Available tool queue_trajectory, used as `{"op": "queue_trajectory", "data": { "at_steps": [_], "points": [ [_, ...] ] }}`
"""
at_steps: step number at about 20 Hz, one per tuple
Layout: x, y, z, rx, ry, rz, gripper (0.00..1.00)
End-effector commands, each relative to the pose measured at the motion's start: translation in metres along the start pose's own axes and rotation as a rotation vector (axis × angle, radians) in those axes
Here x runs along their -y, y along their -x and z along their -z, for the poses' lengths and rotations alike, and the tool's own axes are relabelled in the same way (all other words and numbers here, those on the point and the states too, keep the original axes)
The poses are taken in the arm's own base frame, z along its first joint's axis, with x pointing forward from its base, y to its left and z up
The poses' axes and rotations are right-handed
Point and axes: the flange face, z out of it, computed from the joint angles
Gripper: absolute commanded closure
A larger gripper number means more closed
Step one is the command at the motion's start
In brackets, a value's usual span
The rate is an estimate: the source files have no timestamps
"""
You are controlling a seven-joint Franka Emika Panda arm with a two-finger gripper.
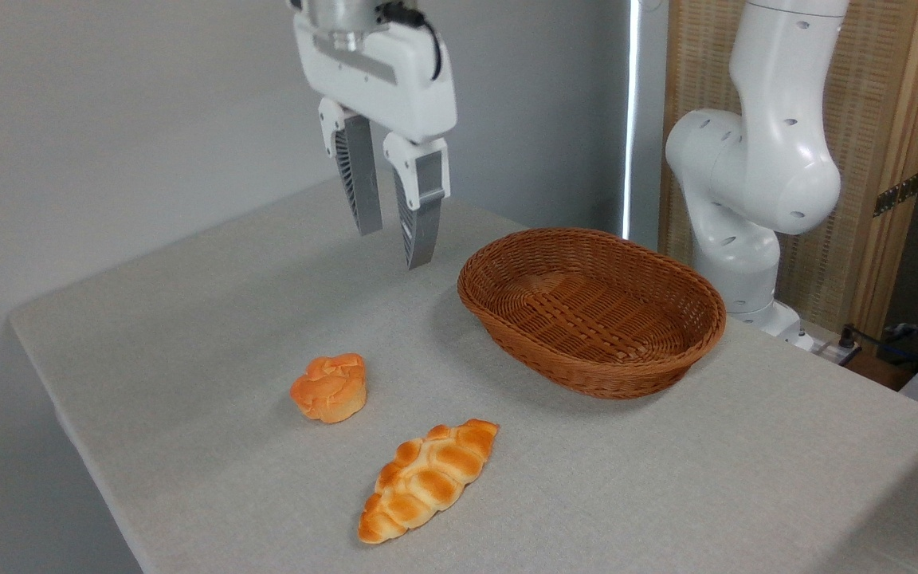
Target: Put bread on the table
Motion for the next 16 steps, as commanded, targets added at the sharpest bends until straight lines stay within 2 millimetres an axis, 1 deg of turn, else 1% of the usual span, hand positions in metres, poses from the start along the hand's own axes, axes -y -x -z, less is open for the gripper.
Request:
{"op": "queue_trajectory", "data": {
  "at_steps": [1, 4, 6, 7, 10, 13, 14, 16],
  "points": [
    [0.016, -0.016, -0.007, 0.062, 0.041, 0.039, 0.0],
    [0.031, -0.022, -0.013, 0.063, 0.038, 0.053, 0.0],
    [0.039, -0.031, -0.016, 0.061, 0.035, 0.055, 0.0],
    [0.041, -0.035, -0.014, 0.054, 0.031, 0.054, 0.0],
    [0.047, -0.039, -0.006, 0.017, 0.011, 0.052, 0.0],
    [0.046, -0.043, 0.004, -0.027, 0.011, 0.061, 0.0],
    [0.047, -0.042, 0.007, -0.037, 0.014, 0.064, 0.0],
    [0.055, -0.034, 0.015, -0.05, 0.006, 0.079, 0.0]
  ]
}}
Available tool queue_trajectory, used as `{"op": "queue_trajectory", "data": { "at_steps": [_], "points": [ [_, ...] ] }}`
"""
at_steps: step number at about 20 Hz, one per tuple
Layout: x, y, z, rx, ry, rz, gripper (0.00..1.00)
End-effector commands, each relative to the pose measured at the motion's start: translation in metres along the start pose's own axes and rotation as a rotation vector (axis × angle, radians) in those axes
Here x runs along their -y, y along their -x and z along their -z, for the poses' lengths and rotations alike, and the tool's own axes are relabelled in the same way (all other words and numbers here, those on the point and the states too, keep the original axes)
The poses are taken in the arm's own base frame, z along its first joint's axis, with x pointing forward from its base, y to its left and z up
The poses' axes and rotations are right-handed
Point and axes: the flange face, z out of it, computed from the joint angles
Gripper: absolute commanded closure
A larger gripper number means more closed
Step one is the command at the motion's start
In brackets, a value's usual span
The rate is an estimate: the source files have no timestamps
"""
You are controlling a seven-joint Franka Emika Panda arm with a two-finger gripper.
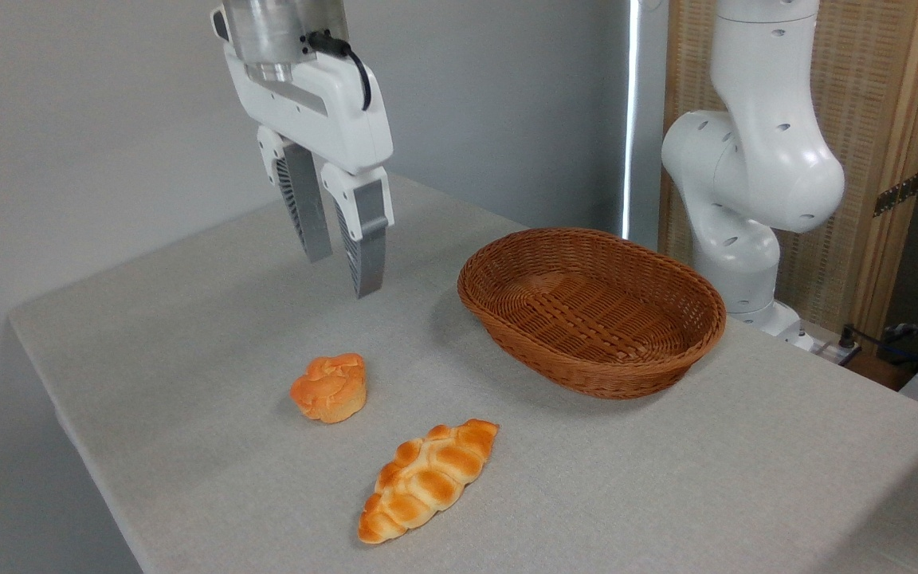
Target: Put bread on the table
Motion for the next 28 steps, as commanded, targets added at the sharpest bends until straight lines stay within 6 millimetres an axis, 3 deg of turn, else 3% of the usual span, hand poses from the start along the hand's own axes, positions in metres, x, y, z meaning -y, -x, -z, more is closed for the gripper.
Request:
{"op": "queue_trajectory", "data": {
  "at_steps": [1, 11, 19, 28],
  "points": [
    [0.011, 0.007, 0.014, -0.043, 0.002, 0.036, 0.0],
    [0.011, 0.013, 0.019, -0.036, -0.005, 0.04, 0.0],
    [0.0, 0.008, 0.012, -0.011, 0.013, 0.015, 0.0],
    [0.008, 0.016, 0.007, -0.001, 0.018, 0.04, 0.0]
  ]
}}
